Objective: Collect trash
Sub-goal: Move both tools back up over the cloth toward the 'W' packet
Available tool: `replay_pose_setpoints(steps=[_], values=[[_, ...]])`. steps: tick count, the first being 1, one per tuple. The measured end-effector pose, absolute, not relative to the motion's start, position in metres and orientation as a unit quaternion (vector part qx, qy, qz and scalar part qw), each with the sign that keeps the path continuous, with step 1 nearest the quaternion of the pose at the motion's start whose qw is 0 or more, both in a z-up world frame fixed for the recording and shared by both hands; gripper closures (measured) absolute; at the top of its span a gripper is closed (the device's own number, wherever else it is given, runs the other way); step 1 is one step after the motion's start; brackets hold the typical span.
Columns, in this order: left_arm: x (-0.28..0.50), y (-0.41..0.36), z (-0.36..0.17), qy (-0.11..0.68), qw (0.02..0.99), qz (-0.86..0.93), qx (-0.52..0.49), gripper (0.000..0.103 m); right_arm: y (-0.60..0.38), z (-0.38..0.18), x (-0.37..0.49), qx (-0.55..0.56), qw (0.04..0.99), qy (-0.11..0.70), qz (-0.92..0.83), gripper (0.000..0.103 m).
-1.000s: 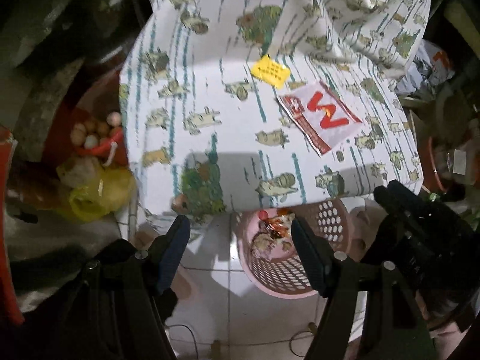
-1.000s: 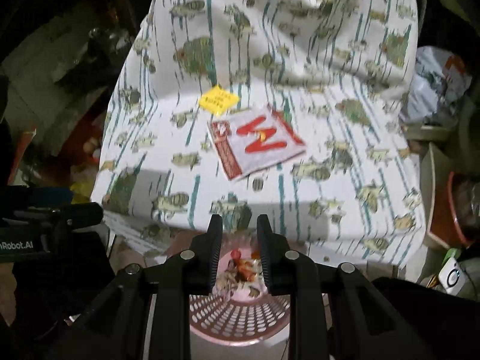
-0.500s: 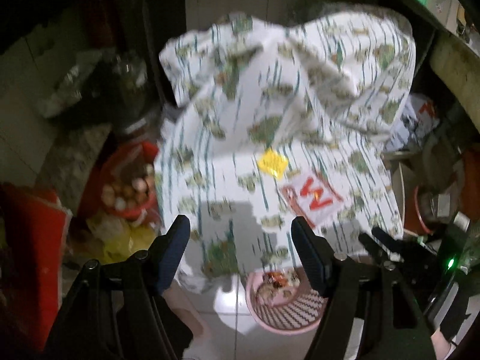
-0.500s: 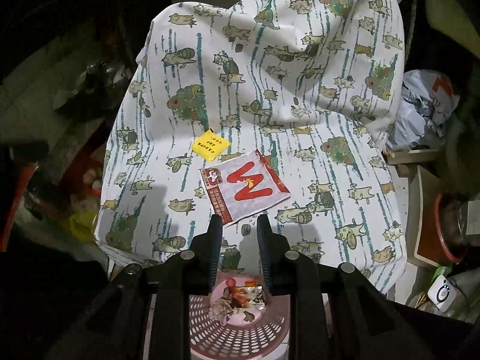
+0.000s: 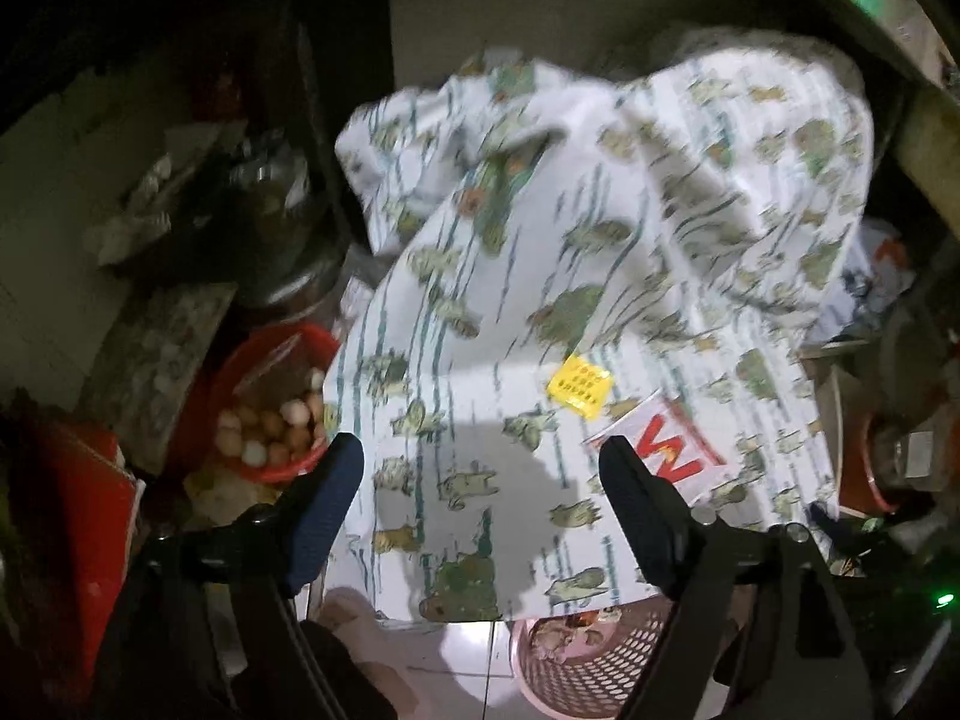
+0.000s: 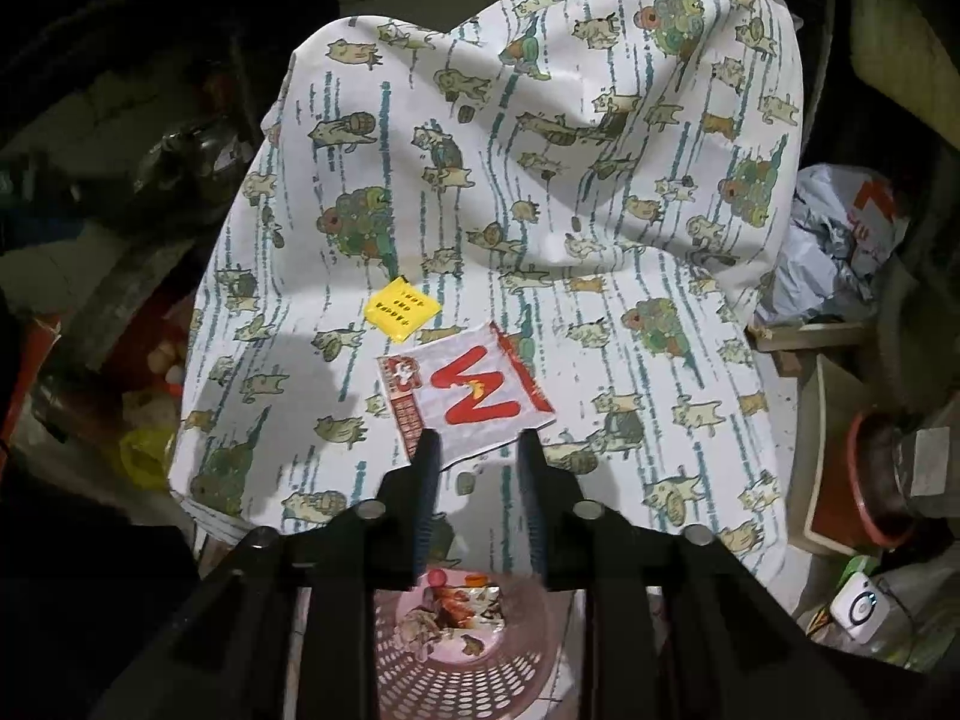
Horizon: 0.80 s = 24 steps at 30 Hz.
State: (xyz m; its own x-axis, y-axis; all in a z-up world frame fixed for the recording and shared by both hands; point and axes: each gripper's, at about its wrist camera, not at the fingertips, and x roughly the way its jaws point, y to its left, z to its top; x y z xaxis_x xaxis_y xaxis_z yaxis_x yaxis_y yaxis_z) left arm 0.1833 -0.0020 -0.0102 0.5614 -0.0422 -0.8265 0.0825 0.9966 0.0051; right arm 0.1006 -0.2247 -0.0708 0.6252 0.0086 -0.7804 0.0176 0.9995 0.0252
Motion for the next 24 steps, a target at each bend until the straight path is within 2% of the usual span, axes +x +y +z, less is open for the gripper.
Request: replay_pose_setpoints(steps=[1,2,4,7,13,18,24], values=[[0.185,0.0,-0.016,0.472,0.881,-0.032,0.021,0.023,-0.227,-0.068,0.104,0.014,0.902,0.431,-0.008,0.04],[0.186,0.001,-0.021,0.476,0.879,-0.028,0.021,0.023,-0.229,-0.066,0.107,0.015,0.904,0.427,-0.012,0.035],[0.186,0.006,-0.034,0.483,0.875,-0.011,0.026,0.018,-0.235,-0.06,0.114,0.021,0.905,0.424,-0.015,0.035],[0.185,0.004,-0.057,0.511,0.859,-0.003,0.032,0.017,-0.247,-0.062,0.119,0.047,0.9,0.433,-0.006,0.027],[0.187,-0.005,-0.074,0.531,0.847,-0.019,0.038,0.017,-0.259,-0.092,0.133,0.109,0.868,0.485,0.01,0.027],[0.191,0.0,-0.077,0.547,0.836,-0.033,0.005,0.017,-0.262,-0.113,0.145,0.137,0.846,0.514,0.026,0.027],[0.192,0.007,-0.073,0.545,0.838,-0.027,-0.01,0.017,-0.262,-0.159,0.163,0.222,0.794,0.562,0.063,0.027]])
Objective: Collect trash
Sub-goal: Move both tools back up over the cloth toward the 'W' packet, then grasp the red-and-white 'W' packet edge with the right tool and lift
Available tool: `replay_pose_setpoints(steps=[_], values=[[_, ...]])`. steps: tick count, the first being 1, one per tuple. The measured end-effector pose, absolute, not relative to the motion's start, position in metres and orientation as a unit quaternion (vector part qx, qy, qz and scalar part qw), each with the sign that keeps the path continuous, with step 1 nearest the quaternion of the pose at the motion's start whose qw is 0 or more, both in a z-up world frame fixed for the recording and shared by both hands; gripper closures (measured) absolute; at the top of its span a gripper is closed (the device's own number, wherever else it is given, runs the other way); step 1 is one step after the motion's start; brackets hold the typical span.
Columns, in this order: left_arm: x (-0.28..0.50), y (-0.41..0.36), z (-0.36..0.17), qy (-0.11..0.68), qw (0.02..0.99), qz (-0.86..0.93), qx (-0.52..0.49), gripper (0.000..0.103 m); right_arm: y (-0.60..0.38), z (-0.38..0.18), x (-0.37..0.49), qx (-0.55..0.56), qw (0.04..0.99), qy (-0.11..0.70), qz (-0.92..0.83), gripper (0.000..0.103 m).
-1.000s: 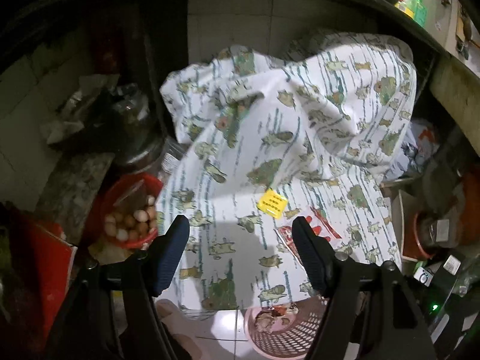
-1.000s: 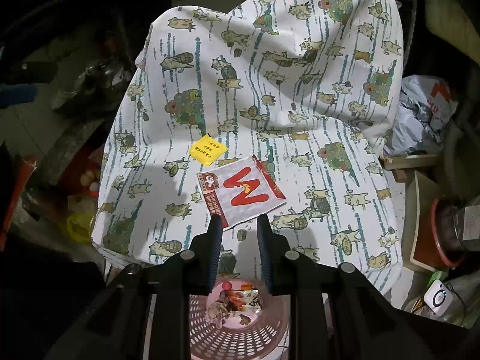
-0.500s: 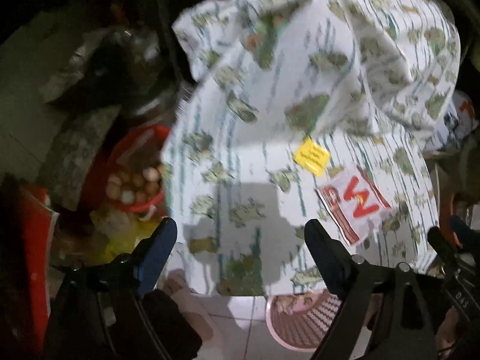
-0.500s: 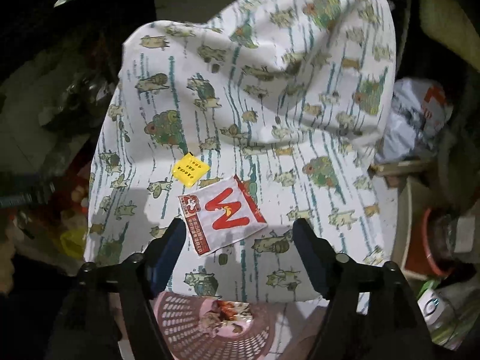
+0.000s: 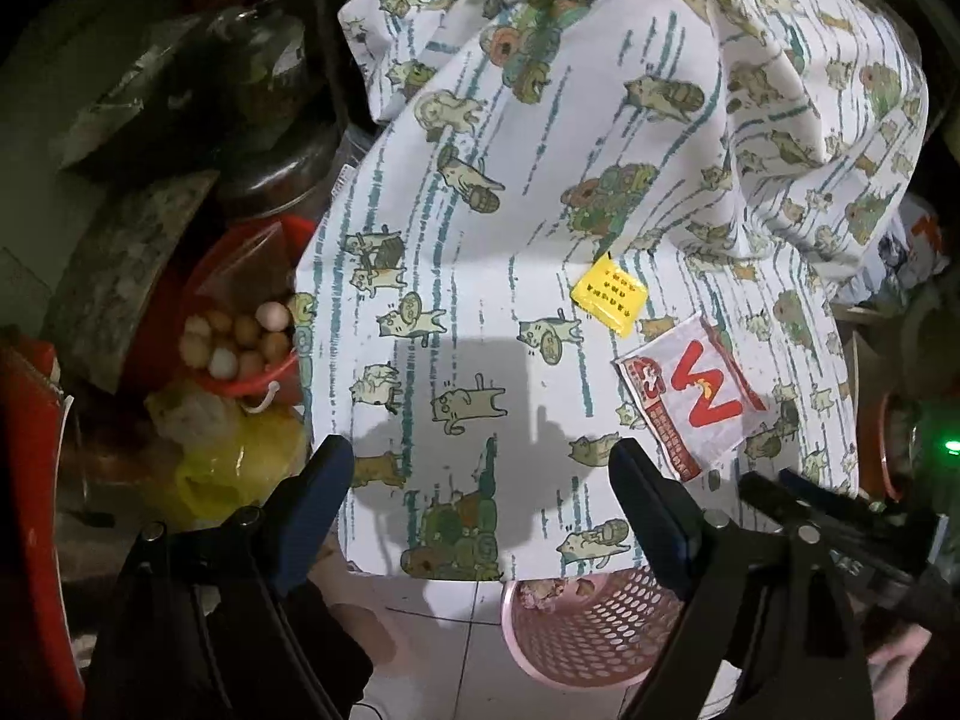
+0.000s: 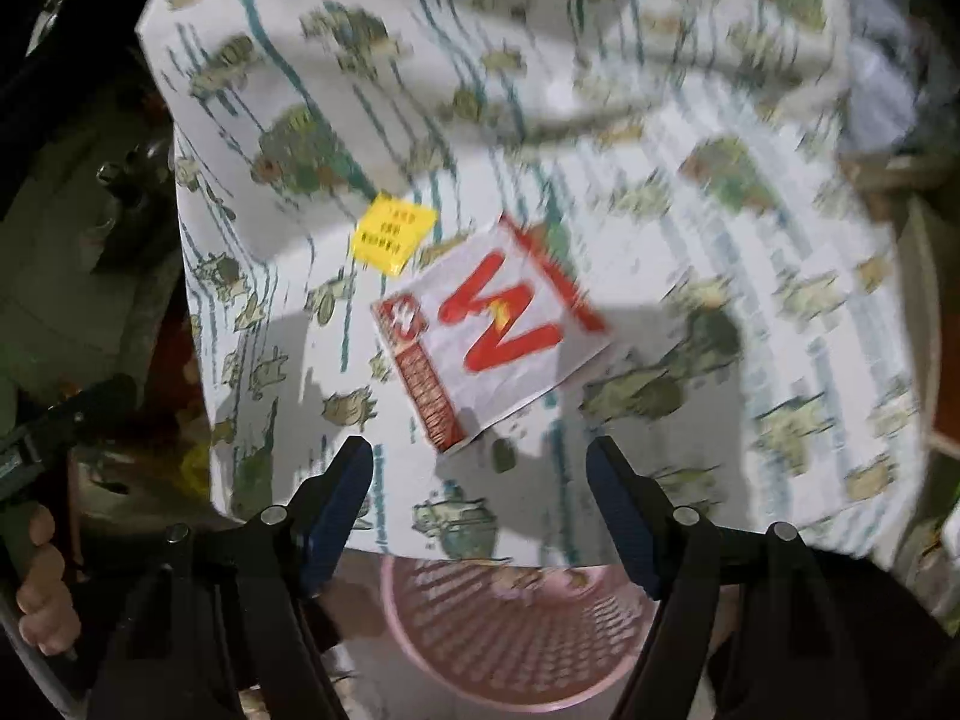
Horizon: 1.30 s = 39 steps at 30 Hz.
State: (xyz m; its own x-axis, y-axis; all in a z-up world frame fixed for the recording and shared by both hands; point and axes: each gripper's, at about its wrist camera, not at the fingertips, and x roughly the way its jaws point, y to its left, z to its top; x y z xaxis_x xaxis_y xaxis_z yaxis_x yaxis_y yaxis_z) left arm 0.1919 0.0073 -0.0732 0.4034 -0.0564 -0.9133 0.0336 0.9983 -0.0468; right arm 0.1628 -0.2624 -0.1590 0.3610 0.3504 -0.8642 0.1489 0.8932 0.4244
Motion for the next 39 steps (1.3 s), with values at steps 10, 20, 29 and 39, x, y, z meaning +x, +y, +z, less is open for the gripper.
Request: replay_pose_setpoints(steps=[10,20,29,39], values=[[0.197,0.028,-0.075,0.554,0.83,-0.021,-0.054,0.017,-0.259,-0.188,0.175,0.269,0.77,0.578,0.03,0.048],[0.203,0.033,-0.06,0.531,0.846,-0.021,-0.045,0.017,-0.284,-0.167,0.221,0.244,0.756,0.607,-0.017,0.037],[0.21,0.025,-0.064,0.532,0.846,-0.021,-0.037,0.017,-0.279,-0.176,0.251,0.106,0.76,0.641,0.032,0.034],[0.212,0.016,-0.068,0.527,0.85,-0.016,-0.011,0.017,-0.246,-0.196,0.256,0.032,0.765,0.639,0.073,0.043]])
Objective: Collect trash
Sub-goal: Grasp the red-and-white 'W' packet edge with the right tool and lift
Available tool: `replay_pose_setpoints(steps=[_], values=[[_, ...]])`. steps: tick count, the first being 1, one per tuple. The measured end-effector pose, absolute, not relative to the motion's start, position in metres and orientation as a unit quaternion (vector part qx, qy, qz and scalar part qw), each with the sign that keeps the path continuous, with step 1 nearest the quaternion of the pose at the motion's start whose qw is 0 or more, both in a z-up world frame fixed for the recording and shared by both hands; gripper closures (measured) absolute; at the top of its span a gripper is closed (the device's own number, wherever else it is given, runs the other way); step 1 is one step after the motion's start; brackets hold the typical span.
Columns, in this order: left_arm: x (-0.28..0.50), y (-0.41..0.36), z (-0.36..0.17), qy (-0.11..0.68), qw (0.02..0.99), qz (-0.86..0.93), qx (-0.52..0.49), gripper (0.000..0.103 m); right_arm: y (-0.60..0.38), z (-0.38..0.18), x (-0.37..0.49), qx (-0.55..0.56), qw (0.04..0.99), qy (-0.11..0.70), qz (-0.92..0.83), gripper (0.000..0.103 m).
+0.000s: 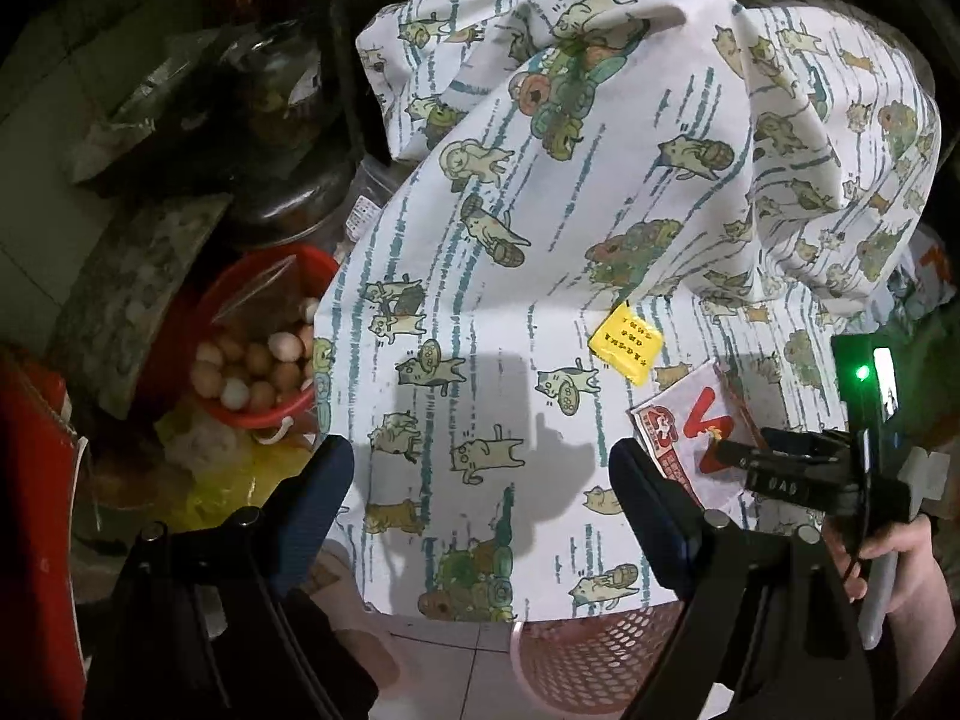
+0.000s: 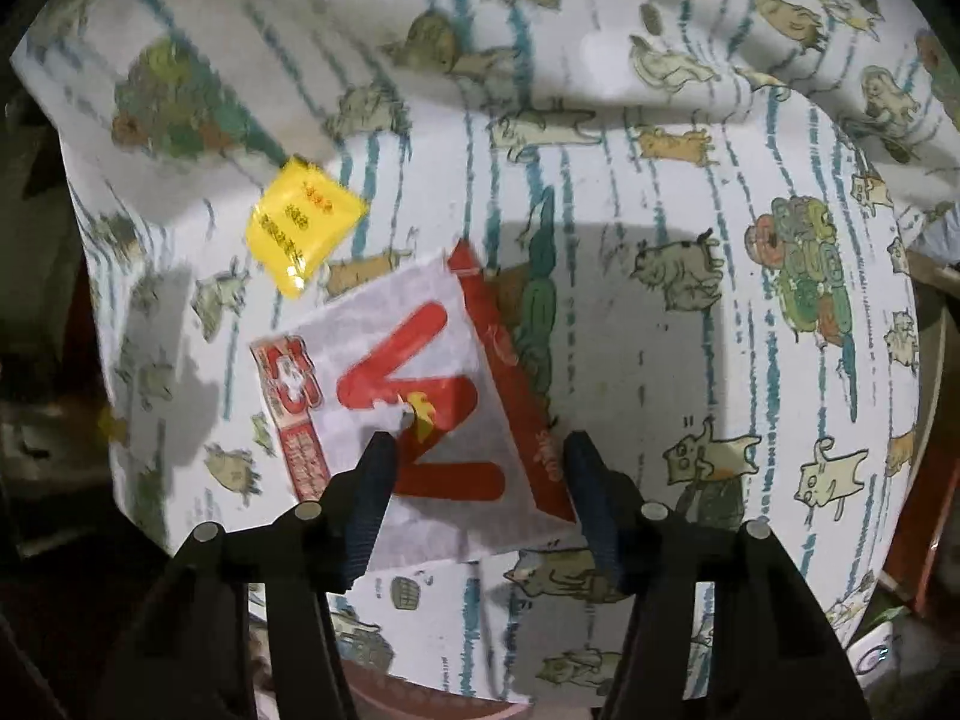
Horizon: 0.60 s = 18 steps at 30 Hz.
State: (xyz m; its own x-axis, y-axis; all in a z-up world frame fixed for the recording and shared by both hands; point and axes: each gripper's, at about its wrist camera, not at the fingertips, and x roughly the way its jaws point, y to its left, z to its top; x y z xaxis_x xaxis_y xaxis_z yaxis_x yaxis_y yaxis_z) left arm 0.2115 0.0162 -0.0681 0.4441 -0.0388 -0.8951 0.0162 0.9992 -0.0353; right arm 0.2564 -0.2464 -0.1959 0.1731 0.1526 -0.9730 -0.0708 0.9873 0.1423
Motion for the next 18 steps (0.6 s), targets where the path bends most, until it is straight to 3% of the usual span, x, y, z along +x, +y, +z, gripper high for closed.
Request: replay_pose_setpoints(steps=[1,3,5,6,12,18], values=[[0.212,0.016,-0.069,0.528,0.849,-0.016,-0.011,0.017,-0.241,-0.196,0.254,0.012,0.768,0.636,0.073,0.045],[0.213,0.015,-0.071,0.531,0.847,-0.015,-0.012,0.017,-0.233,-0.196,0.251,-0.027,0.775,0.629,0.063,0.061],[0.214,0.014,-0.072,0.533,0.846,-0.014,-0.01,0.017,-0.232,-0.195,0.249,-0.024,0.775,0.629,0.063,0.092],[0.215,0.013,-0.072,0.533,0.846,-0.014,-0.009,0.017,-0.233,-0.196,0.249,-0.011,0.771,0.633,0.068,0.095],[0.213,0.006,-0.069,0.528,0.849,-0.019,0.003,0.017,-0.241,-0.166,0.241,0.08,0.784,0.607,0.1,0.099],[0.213,0.004,-0.069,0.529,0.849,-0.023,0.001,0.017,-0.231,-0.1,0.213,0.075,0.837,0.523,0.14,0.099]])
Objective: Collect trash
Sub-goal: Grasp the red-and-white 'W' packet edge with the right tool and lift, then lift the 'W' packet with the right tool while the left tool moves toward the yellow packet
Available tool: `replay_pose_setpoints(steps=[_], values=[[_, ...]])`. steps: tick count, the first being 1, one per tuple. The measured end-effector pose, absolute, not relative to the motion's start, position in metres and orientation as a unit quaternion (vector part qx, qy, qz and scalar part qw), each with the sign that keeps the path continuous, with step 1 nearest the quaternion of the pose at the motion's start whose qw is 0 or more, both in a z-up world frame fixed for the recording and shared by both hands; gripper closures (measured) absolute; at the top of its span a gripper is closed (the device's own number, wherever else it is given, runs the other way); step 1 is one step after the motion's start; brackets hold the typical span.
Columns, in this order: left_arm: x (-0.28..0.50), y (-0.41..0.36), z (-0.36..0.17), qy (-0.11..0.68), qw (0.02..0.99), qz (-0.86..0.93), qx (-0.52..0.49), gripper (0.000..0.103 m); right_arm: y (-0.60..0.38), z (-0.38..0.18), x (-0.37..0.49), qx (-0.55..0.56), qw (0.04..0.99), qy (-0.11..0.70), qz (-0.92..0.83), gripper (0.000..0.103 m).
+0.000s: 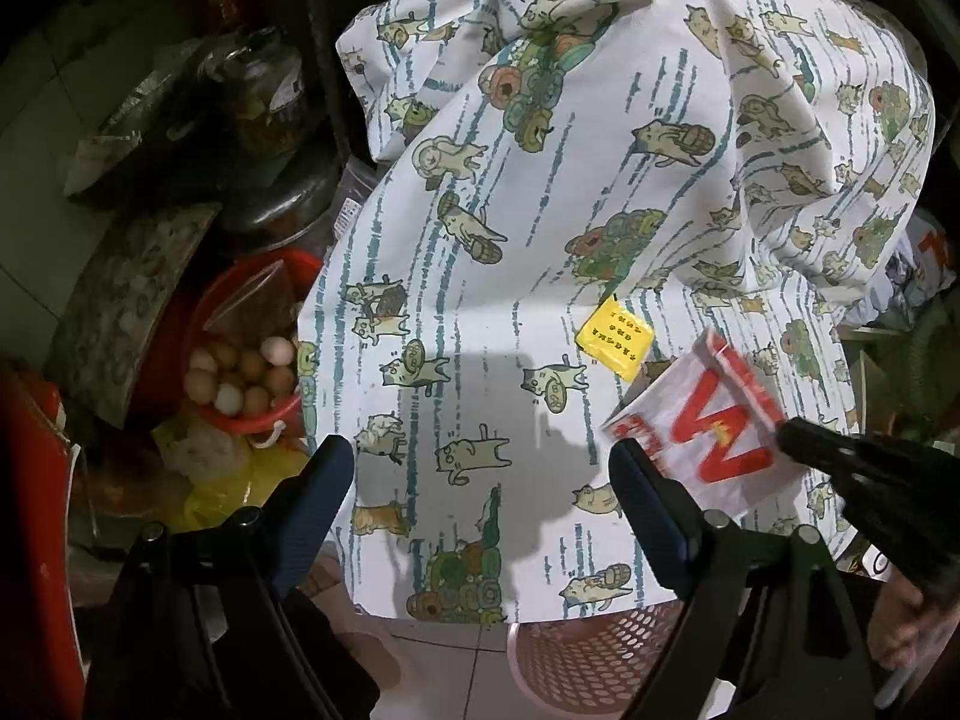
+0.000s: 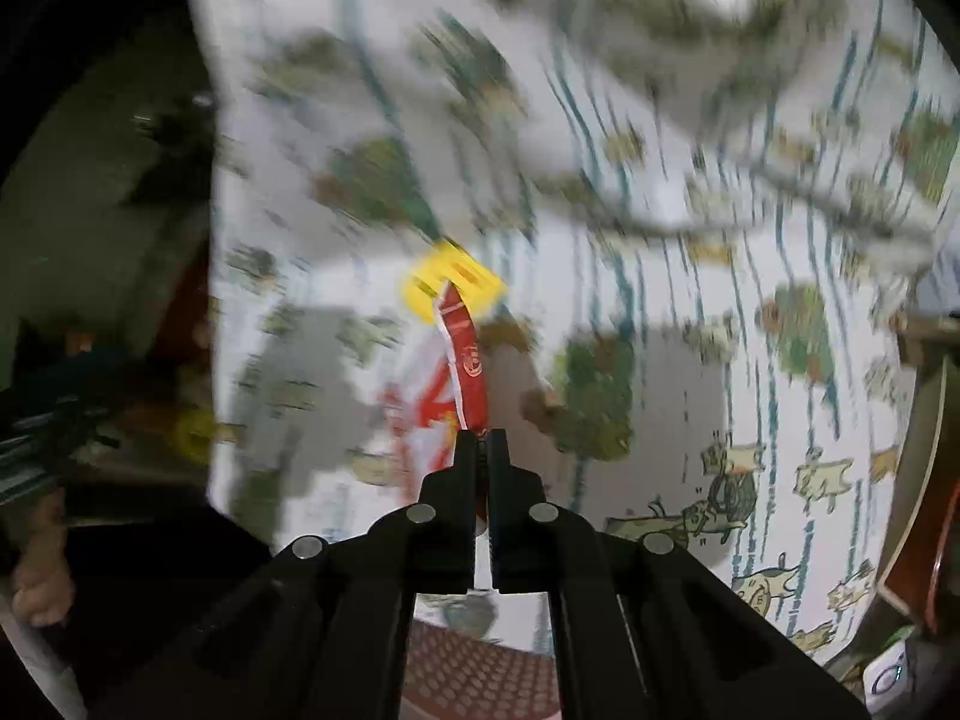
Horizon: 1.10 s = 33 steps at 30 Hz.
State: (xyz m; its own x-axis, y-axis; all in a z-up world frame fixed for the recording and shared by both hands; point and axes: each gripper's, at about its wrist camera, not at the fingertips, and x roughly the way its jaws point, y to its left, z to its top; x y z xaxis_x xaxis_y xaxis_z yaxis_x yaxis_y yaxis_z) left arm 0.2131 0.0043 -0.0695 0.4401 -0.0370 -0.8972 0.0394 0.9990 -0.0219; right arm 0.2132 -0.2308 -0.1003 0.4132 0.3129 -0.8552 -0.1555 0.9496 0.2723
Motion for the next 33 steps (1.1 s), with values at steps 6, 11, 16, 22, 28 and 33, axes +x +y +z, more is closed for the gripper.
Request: replay_pose_setpoints(steps=[6,11,16,22,28,33], values=[[0.214,0.007,-0.07,0.53,0.848,-0.016,0.0,0.017,-0.222,-0.081,0.206,0.048,0.844,0.512,0.15,0.099],[0.214,0.009,-0.072,0.532,0.847,-0.013,0.002,0.017,-0.23,-0.103,0.209,0.087,0.815,0.552,0.154,0.099],[0.216,0.011,-0.071,0.532,0.846,-0.011,-0.004,0.017,-0.229,-0.087,0.202,0.069,0.841,0.524,0.12,0.099],[0.217,0.009,-0.072,0.536,0.844,-0.016,-0.003,0.017,-0.204,-0.065,0.193,-0.047,0.873,0.478,0.084,0.099],[0.217,0.009,-0.072,0.535,0.845,-0.015,0.0,0.017,-0.206,-0.079,0.2,-0.03,0.853,0.51,0.103,0.099],[0.218,0.012,-0.072,0.537,0.844,-0.013,-0.007,0.017,-0.216,-0.088,0.204,0.003,0.841,0.531,0.104,0.099]])
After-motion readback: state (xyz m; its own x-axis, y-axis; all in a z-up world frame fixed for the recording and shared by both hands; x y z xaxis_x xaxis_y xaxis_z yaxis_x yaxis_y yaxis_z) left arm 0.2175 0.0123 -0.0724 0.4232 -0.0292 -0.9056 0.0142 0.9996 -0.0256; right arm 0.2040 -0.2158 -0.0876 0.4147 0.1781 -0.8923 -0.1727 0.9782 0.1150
